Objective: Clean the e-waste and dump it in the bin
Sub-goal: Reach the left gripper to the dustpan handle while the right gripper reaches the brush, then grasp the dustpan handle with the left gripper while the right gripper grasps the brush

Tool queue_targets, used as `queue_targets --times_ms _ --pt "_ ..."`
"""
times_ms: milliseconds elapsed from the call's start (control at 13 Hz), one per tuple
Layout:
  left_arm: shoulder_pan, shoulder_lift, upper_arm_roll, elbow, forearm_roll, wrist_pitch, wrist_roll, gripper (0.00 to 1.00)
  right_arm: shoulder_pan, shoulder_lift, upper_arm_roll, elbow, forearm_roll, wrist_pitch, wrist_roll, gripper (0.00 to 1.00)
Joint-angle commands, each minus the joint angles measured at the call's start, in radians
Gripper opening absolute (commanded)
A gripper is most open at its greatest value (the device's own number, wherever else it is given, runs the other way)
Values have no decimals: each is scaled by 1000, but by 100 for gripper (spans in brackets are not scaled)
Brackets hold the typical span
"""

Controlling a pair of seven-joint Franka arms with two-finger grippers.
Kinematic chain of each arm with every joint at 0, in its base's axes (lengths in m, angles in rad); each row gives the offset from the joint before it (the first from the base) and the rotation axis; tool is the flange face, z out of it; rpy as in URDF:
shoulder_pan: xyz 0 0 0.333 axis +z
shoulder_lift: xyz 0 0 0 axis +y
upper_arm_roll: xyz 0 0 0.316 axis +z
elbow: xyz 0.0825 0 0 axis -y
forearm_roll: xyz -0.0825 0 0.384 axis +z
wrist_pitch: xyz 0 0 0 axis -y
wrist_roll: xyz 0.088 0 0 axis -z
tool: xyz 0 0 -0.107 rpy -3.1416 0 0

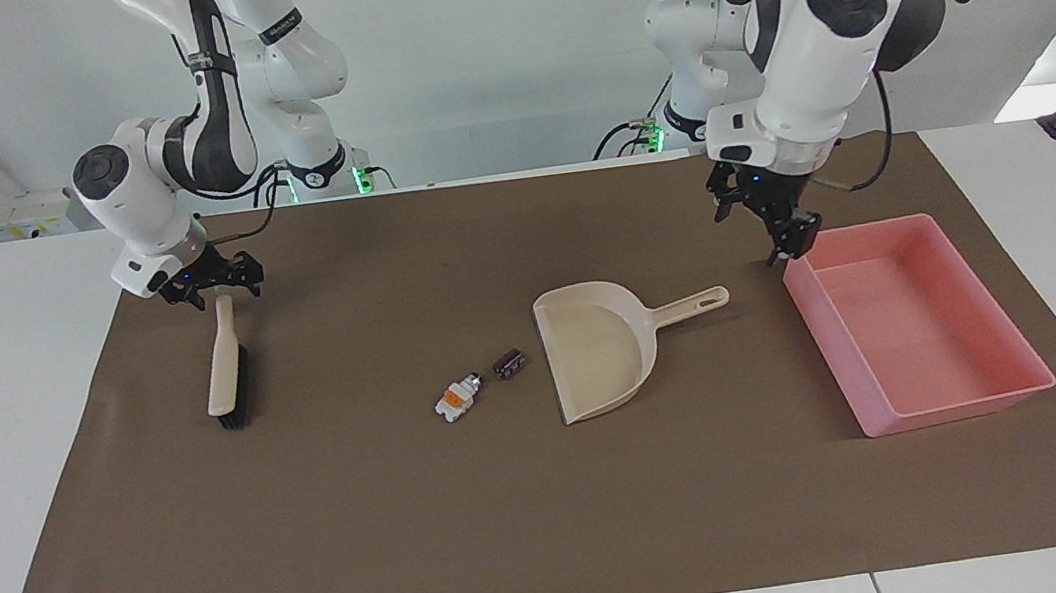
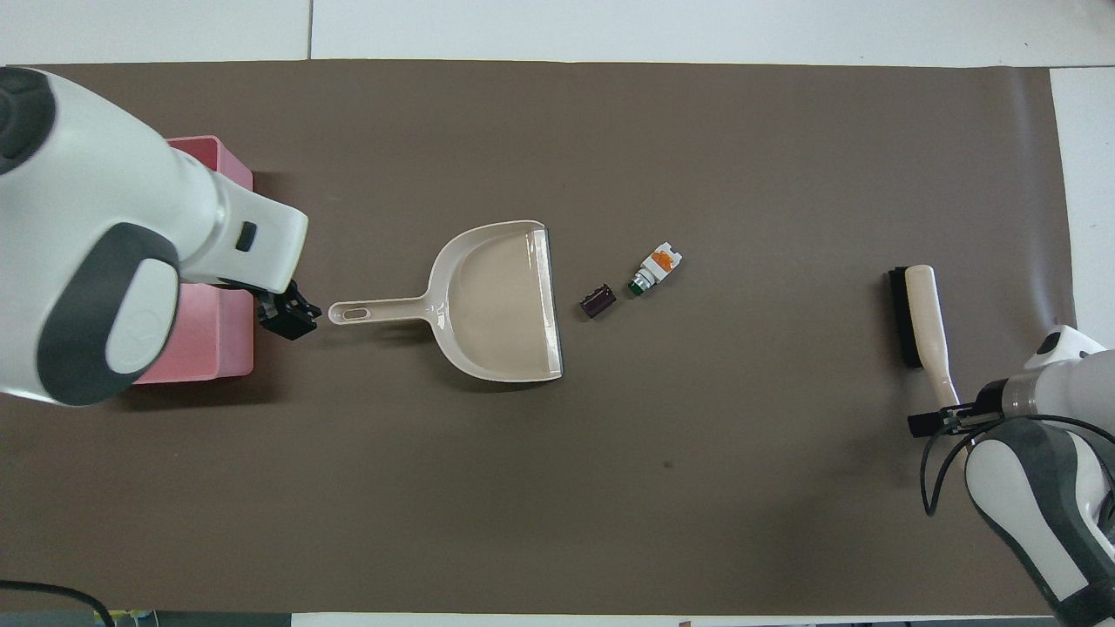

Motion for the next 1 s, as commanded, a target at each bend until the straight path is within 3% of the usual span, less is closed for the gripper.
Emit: queue_targets --times_ms 0,154,231,385,692,923 --pt "-61 66 15 -45 66 86 15 100 -19 -20 7 -19 -16 16 -15 90" --pt "-75 67 15 -124 66 185 14 100 -19 -17 9 -16 -16 18 -12 77" --pt "-84 72 15 -146 66 206 12 100 -19 -17 9 -15 -16 18 -12 66" --pt "-98 83 15 -157 66 221 11 100 -19 -12 9 -4 -16 18 -7 0" --pt "-130 121 17 -178 77 256 -37 100 -8 -3 9 21 -17 1 54 0" --pt "-141 136 17 -178 111 264 -78 100 1 20 23 97 -16 -102 83 0"
